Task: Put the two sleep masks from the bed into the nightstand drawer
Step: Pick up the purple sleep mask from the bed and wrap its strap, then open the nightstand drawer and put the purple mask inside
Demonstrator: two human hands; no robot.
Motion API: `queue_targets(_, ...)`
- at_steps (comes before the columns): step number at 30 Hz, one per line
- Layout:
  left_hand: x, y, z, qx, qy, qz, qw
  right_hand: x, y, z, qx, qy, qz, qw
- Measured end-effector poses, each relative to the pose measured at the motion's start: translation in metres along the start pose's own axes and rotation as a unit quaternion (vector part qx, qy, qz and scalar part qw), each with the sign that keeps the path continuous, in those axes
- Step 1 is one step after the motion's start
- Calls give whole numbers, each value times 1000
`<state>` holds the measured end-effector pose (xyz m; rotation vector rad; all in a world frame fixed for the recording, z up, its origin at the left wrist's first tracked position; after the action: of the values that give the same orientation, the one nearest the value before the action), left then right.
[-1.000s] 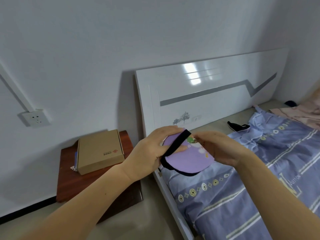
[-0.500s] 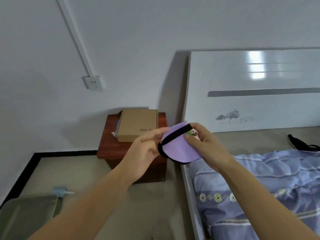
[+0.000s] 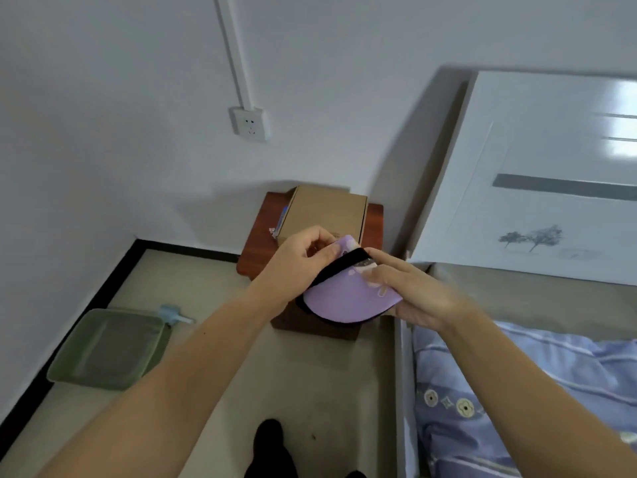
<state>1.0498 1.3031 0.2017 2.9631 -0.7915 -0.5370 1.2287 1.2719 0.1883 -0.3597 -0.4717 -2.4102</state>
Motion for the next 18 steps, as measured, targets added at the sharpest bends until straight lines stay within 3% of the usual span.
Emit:
queue_targets(5, -18, -15, 37, 5, -42, 26, 999, -3, -32, -18, 4, 15, -50, 999)
queue_targets(9, -24, -34, 74, -6, -7, 79, 997, -1, -67, -44, 42, 181, -182, 966)
queue_targets(12, -23, -42, 119, -45, 23, 86, 995, -3, -95, -84, 95, 151, -235, 955)
queue_targets(15, -17, -44, 173, -102, 50, 71, 991, -8, -117, -129, 204, 105, -243, 943)
queue_targets(18, -3, -50, 224, -141, 69, 117, 981, -19, -131, -175, 225, 94, -242, 939)
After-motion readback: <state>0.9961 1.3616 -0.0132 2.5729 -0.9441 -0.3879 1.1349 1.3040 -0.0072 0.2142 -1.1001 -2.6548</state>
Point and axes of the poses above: each hand's wrist, its own y-axis away from the middle knuckle, its own x-axis out of the palm, z = x × y, the point moved 1 cm from there along -y, towards the middle knuckle, and after that the axes turned 10 degrees about z, right-handed, at the moved point
